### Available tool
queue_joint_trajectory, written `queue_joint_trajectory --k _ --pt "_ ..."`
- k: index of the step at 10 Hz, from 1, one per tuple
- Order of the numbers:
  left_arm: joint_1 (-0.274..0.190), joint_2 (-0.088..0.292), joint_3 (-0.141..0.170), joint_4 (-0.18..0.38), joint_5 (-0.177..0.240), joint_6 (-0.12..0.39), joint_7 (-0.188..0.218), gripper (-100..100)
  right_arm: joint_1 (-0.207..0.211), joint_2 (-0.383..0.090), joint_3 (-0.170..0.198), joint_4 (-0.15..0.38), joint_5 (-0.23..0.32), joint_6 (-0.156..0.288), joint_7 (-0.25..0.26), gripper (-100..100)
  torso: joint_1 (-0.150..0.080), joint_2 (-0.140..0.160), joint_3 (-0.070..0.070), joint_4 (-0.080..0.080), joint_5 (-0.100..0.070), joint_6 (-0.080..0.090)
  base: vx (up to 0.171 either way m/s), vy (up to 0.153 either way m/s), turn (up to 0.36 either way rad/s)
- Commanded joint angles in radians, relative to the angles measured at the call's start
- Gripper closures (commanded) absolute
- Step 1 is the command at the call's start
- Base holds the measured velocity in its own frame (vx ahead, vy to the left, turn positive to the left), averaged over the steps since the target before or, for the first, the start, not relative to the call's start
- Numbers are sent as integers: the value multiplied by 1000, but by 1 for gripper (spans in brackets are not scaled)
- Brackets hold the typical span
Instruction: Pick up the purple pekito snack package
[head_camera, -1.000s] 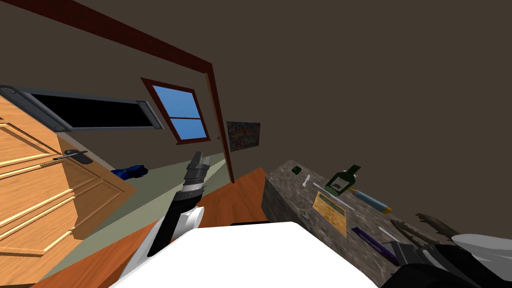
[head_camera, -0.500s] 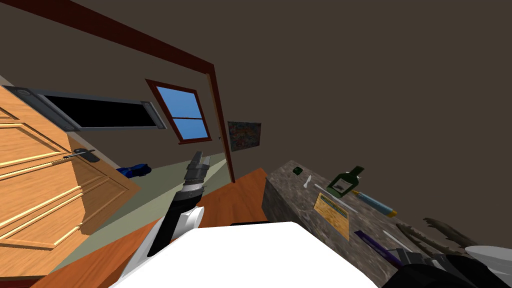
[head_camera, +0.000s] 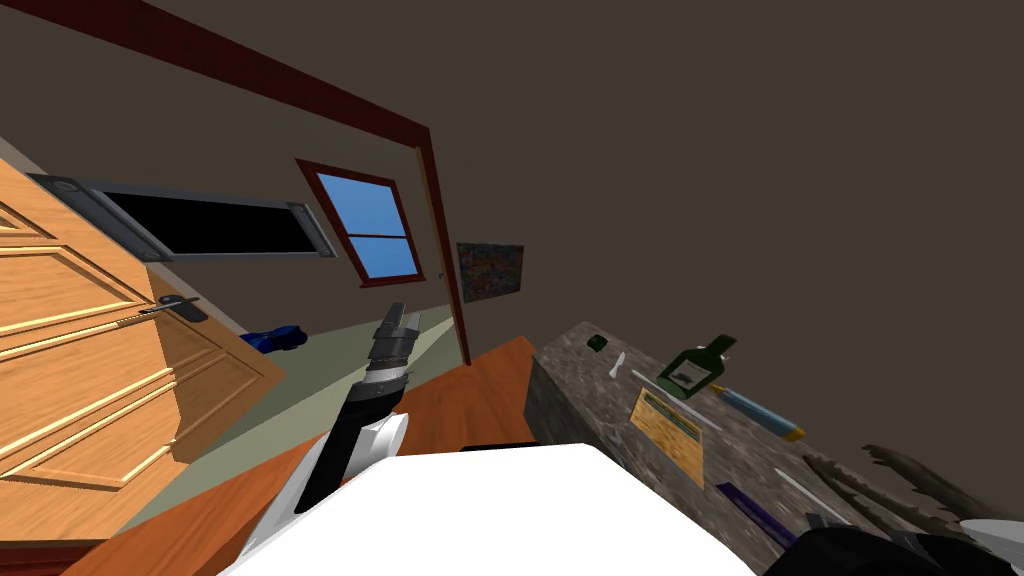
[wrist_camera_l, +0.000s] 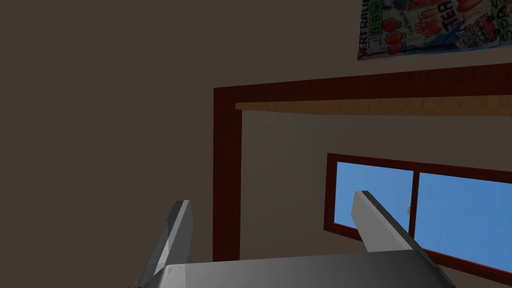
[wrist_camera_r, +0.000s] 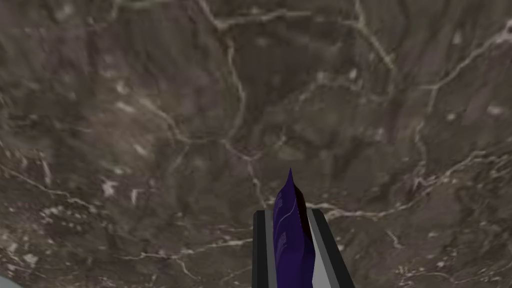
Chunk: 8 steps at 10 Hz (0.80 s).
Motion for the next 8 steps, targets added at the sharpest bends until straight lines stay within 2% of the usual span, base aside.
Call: queue_joint_trajectory --k 1,3,4,5,8 --pt "0 0 0 0 0 0 0 0 0 0 0 0 0 0 0 100 0 0 0 0 0 0 0 0 0" --pt "0 0 0 0 0 0 0 0 0 1 0 -1 0 -1 0 100 -2 0 0 0 0 0 0 0 0" --pt "0 0 0 0 0 0 0 0 0 1 0 -1 0 -1 0 0 -2 0 0 0 0 0 0 0 0" --pt "0 0 0 0 0 0 0 0 -3 -27 -11 -22 18 -3 -33 100 -2 0 0 0 0 0 14 2 -33" --pt "0 0 0 0 0 0 0 0 -14 -68 -34 -32 50 -25 -84 100 -1 -2 -1 0 0 -1 -2 6 -46"
